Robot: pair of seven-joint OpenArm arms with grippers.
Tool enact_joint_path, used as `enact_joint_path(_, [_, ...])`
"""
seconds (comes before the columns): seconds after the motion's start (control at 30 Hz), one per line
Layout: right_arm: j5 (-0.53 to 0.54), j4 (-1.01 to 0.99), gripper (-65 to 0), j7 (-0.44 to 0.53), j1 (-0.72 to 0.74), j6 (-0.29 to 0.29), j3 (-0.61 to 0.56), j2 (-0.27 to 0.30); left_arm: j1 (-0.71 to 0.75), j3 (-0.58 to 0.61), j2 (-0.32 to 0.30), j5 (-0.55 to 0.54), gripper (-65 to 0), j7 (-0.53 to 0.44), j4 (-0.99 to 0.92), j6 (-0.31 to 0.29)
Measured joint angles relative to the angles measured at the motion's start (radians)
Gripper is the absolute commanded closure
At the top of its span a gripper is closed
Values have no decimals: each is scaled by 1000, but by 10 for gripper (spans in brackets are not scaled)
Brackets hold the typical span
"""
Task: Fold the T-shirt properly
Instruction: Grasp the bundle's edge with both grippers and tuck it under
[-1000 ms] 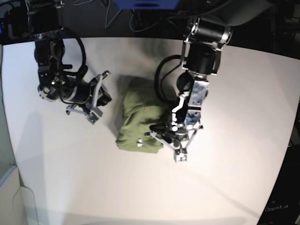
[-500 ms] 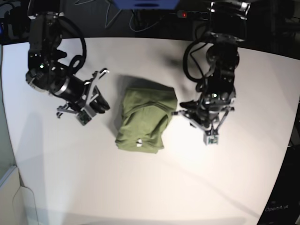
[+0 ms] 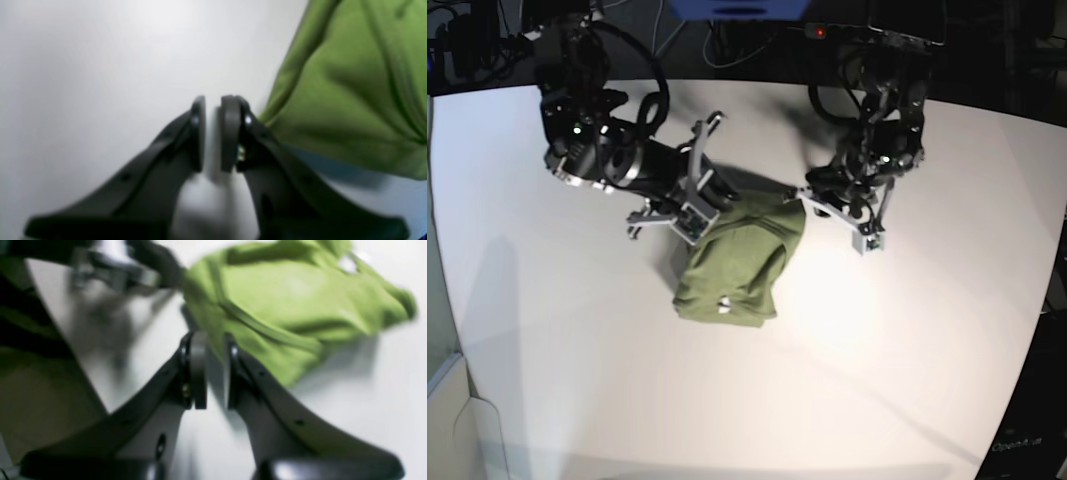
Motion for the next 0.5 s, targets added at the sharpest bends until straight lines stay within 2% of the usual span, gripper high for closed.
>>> enact_joint_path(0.2, [-3,0,-70,-3,1,0,2,-2,-5,1,3,-18,-78,-6,-11,0])
enact_joint_path(0.5, [-4,-14,-71,-12,48,0,3,-6,-11,100,67,-13,-78,17,-11,5])
